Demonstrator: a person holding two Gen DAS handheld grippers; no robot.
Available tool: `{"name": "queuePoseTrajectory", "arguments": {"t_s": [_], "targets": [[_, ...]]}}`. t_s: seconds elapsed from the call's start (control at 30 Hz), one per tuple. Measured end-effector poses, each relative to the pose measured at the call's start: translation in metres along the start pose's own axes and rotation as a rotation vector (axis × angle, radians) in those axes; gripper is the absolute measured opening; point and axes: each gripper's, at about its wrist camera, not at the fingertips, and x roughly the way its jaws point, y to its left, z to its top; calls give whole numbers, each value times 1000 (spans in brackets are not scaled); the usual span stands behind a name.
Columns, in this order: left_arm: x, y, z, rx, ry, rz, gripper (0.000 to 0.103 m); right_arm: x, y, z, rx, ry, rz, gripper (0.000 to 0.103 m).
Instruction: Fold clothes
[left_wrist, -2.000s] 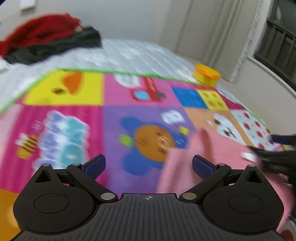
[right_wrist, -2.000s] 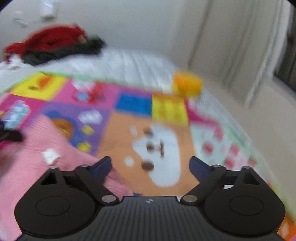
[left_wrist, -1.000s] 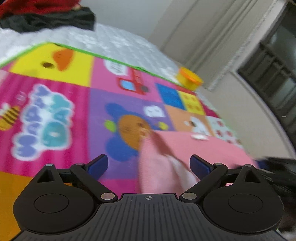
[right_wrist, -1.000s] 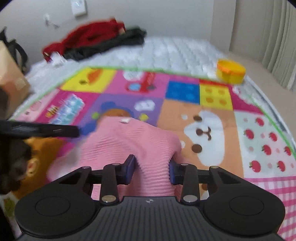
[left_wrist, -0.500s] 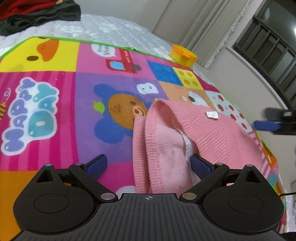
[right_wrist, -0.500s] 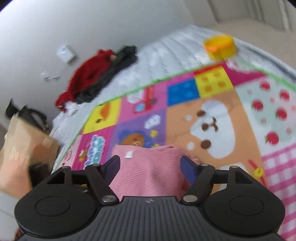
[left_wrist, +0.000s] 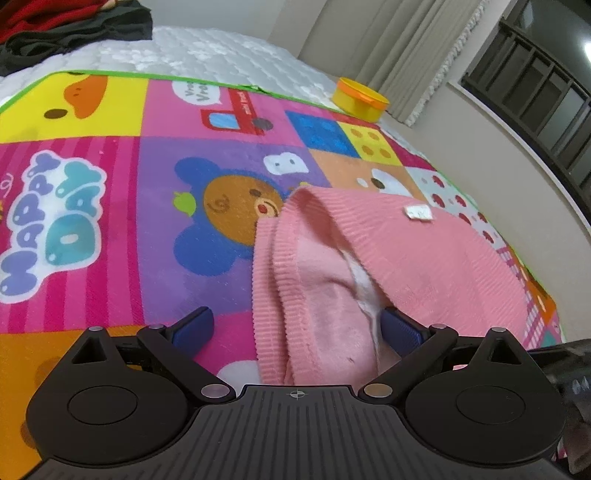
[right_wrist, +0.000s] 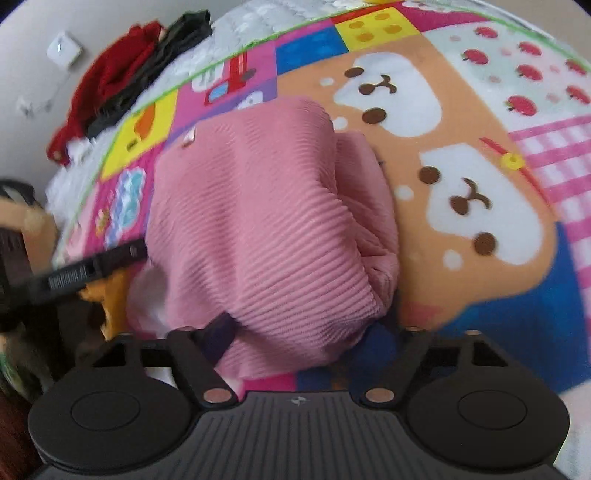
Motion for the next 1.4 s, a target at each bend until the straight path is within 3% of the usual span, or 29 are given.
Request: {"name": "queuePoseTrajectory", "arguments": {"t_s": [0.1, 0.2, 0.37, 0.47, 0.53, 0.63, 0.7, 0.77, 0.9, 1.0, 1.07, 1.1, 1.13, 1.23, 1.33, 1.4], "targets": [[-1, -5, -1, 20, -6, -62, 100, -11, 11, 23, -116, -128, -65, 62], [-2, -23, -4, 76, -17, -149, 100, -15, 16, 57, -190, -201, -101, 62], [-2, -64, -17, 215, -14, -287, 100, 3, 8, 96, -255, -186, -193, 71], [-13, -69, -19, 269, -49, -338, 100, -5, -3, 97, -228, -201, -174, 77], [-21, -58, -13, 211, -96, -340, 100, -13, -5, 89, -246, -225, -171, 85], [-24, -32, -1, 42, -162, -296, 100, -16, 11, 72, -396, -285, -246, 88], [-26, -19, 2, -56, -210, -240, 100, -17, 26, 60, -507, -365, -281, 90], [-31, -12, 3, -85, -266, -148, 101, -21, 37, 53, -547, -442, -244, 101], [-33, -1, 11, -134, -330, -18, 101, -15, 33, 55, -263, -428, -194, 102], [-23, 10, 15, -162, -296, -7, 101, -7, 11, 43, -2, -394, -135, 102], [-14, 15, 15, -165, -270, -2, 101, 3, 0, 32, 105, -339, -82, 102], [-10, 17, 15, -165, -259, 0, 101, 12, -4, 28, 139, -294, -43, 99], [-5, 17, 16, -166, -252, -1, 101, 17, -3, 26, 129, -265, -18, 85], [5, 20, 13, -185, -235, -15, 101, 31, 4, 25, 59, -195, 40, 66], [8, 19, 12, -178, -226, -20, 101, 29, 6, 41, -47, -178, 2, 49], [7, 17, 12, -171, -227, -22, 101, 22, -2, 55, -62, -217, -73, 48]]}}
